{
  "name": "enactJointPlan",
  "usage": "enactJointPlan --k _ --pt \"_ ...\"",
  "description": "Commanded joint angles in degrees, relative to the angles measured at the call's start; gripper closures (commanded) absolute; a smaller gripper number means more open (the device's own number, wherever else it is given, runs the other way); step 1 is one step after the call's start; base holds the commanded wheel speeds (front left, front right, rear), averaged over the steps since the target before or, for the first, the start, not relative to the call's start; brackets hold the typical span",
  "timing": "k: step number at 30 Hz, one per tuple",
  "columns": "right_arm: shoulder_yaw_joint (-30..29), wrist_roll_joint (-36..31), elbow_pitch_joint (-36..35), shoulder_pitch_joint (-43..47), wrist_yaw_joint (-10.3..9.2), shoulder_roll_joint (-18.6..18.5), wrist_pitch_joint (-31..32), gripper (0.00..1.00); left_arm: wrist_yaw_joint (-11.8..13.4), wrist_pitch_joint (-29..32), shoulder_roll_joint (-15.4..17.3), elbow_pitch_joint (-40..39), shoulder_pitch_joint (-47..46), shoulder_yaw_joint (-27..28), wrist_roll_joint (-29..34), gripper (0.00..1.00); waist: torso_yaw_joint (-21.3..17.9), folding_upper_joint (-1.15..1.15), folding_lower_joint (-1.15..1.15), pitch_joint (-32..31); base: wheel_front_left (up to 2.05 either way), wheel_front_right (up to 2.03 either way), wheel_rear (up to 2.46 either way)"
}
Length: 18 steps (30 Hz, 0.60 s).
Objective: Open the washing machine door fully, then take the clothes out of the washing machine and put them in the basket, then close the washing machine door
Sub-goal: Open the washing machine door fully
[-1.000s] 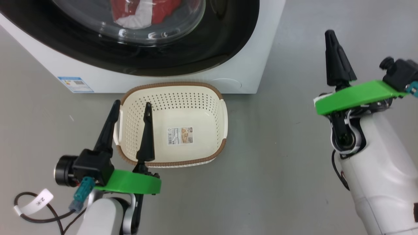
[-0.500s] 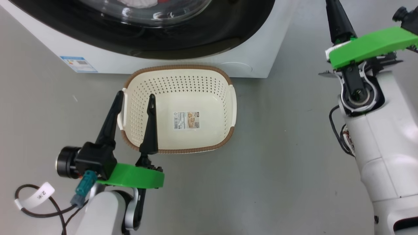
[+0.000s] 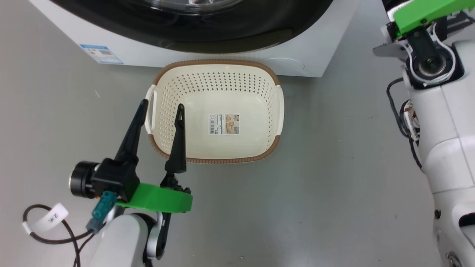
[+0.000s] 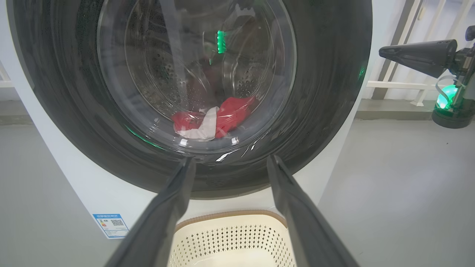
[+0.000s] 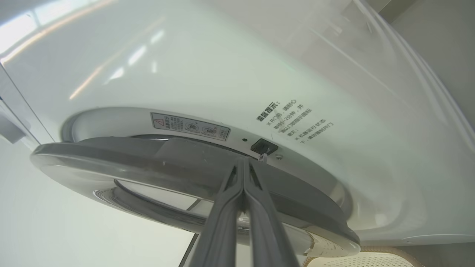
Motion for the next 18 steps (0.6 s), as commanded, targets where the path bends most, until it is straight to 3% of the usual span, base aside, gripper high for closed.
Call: enactJointPlan --k 1,10,18 --pt "0.2 0.3 -0.8 -2.2 0.03 0.5 1.2 1.00 0.3 -0.5 0.7 -1.4 -1.3 1.4 -0.2 0.00 0.5 0.00 0.00 0.5 0.00 0.00 0.00" --pt "-0.5 0.4 4.2 -9.1 0.03 -1.2 8.9 1.00 0.4 -0.5 0.7 -1.5 -1.5 0.6 -0.7 0.00 2.3 0.00 0.00 2.0 0.00 0.00 0.00" --pt "-0.8 -1.3 8.6 -13.8 0.03 -1.6 11.5 1.00 0.6 -0.5 0.7 -1.6 -2.1 -0.1 -1.6 0.00 3.6 0.00 0.00 3.6 0.00 0.00 0.00"
